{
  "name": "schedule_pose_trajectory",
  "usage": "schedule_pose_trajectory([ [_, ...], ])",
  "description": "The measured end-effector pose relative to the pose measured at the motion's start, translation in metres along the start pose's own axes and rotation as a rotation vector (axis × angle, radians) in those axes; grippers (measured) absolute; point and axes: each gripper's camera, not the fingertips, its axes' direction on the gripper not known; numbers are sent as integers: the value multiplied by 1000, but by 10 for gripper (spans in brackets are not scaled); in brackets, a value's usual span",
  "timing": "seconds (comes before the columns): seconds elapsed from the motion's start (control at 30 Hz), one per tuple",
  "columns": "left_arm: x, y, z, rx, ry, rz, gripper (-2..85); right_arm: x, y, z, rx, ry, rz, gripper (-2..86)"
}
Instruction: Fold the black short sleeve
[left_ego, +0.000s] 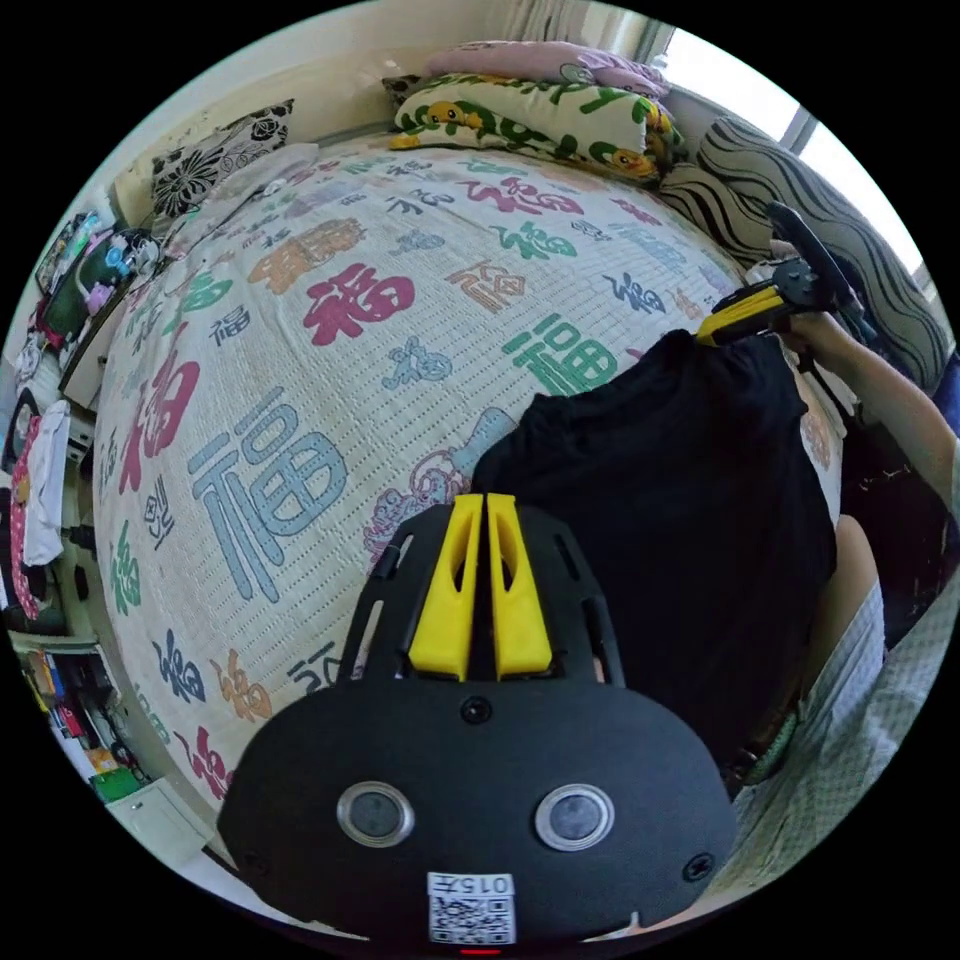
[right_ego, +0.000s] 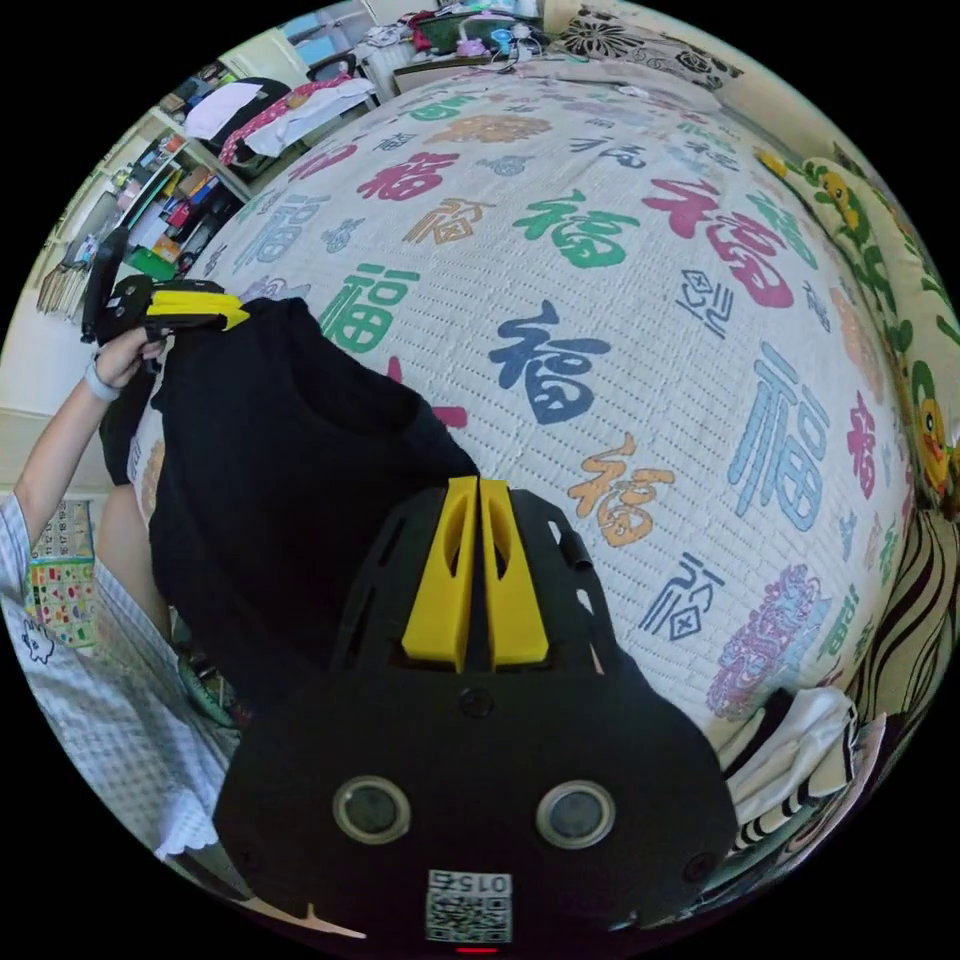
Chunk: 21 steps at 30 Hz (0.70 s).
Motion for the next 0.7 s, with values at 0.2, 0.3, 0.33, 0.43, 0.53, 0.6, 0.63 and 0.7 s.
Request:
schedule_pose_trajectory([
  [0.2, -37, -8, -8, 2, 17, -25, 3, 1, -52, -4, -12, 105, 41, -8],
  [0.3, -45, 3, 7, -50, 4, -43, 16, -1, -62, 19, -107, 149, 71, -3],
  [0.33, -49, 11, 11, -70, -13, -63, 26, 0, -61, 22, -118, 195, 97, 0],
  [0.43, -65, 42, -12, -13, -4, -172, 67, 16, -41, 12, -86, 284, 222, 35],
  [0.53, -62, 97, -64, 73, -23, -204, 85, 31, 12, -22, 29, 88, 311, 54],
  [0.6, -53, 140, -93, 86, -7, -231, 88, 21, 71, -40, 62, 6, 312, 62],
  [0.63, -44, 172, -106, 75, 25, -264, 89, 16, 87, -43, 63, -10, 314, 64],
  [0.7, -24, 218, -114, 33, 69, -309, 92, -15, 153, -42, 38, -79, 330, 67],
])
